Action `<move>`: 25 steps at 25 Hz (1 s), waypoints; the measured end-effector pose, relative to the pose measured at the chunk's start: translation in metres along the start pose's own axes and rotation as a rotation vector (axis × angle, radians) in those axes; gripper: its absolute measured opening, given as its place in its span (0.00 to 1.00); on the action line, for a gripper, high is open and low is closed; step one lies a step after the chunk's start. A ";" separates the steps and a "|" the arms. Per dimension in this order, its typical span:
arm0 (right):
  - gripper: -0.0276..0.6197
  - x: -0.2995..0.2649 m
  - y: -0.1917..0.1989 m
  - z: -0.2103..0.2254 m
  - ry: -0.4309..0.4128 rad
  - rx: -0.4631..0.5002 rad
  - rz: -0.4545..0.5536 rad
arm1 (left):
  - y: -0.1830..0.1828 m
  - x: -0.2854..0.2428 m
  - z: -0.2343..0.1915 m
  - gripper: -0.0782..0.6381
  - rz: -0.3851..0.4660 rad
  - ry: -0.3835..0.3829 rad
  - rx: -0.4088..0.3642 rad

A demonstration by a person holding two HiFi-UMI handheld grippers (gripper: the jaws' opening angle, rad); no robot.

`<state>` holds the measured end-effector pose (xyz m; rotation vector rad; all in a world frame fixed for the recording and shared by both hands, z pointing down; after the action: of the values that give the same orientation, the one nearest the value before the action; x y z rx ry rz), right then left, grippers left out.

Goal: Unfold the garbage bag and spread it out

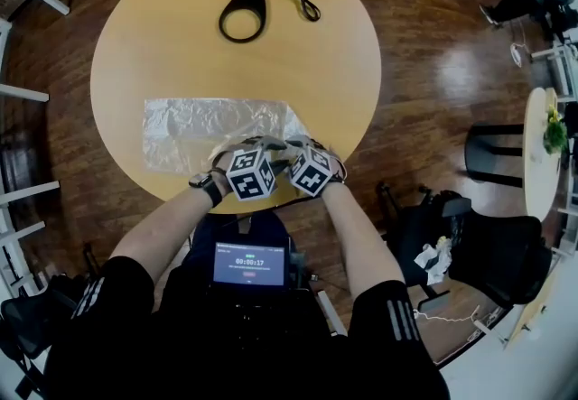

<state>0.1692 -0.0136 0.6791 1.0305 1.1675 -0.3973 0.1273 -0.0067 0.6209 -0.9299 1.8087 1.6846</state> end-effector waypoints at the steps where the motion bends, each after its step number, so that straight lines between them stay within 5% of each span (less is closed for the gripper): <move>1: 0.49 -0.003 0.000 0.000 -0.001 -0.005 -0.001 | -0.001 -0.002 -0.009 0.29 0.001 -0.014 0.048; 3: 0.51 -0.006 0.001 0.000 -0.001 -0.025 -0.001 | 0.008 -0.011 -0.030 0.29 -0.062 -0.112 0.083; 6: 0.51 -0.010 0.001 -0.001 -0.004 -0.037 -0.003 | 0.035 -0.034 -0.050 0.32 -0.228 -0.242 -0.010; 9: 0.51 -0.015 0.003 -0.003 -0.009 -0.035 -0.008 | 0.047 -0.049 -0.052 0.37 -0.298 -0.253 -0.081; 14: 0.51 -0.020 0.011 -0.008 -0.029 -0.028 -0.032 | 0.042 -0.052 -0.051 0.38 -0.264 -0.261 -0.090; 25: 0.51 0.011 0.001 -0.002 0.009 -0.009 0.062 | 0.051 -0.061 -0.049 0.38 -0.331 -0.251 -0.149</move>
<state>0.1735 -0.0087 0.6700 1.0584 1.1414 -0.3388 0.1323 -0.0460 0.7050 -0.9688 1.3020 1.6538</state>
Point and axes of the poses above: the fingertips, and each gripper's own axes: x backward along the fingers, z to its right, y out of its underside, the point moved 6 cm from there along x, backward along the fingers, and after that the axes turned 4 degrees about y, right-handed, at the moved point
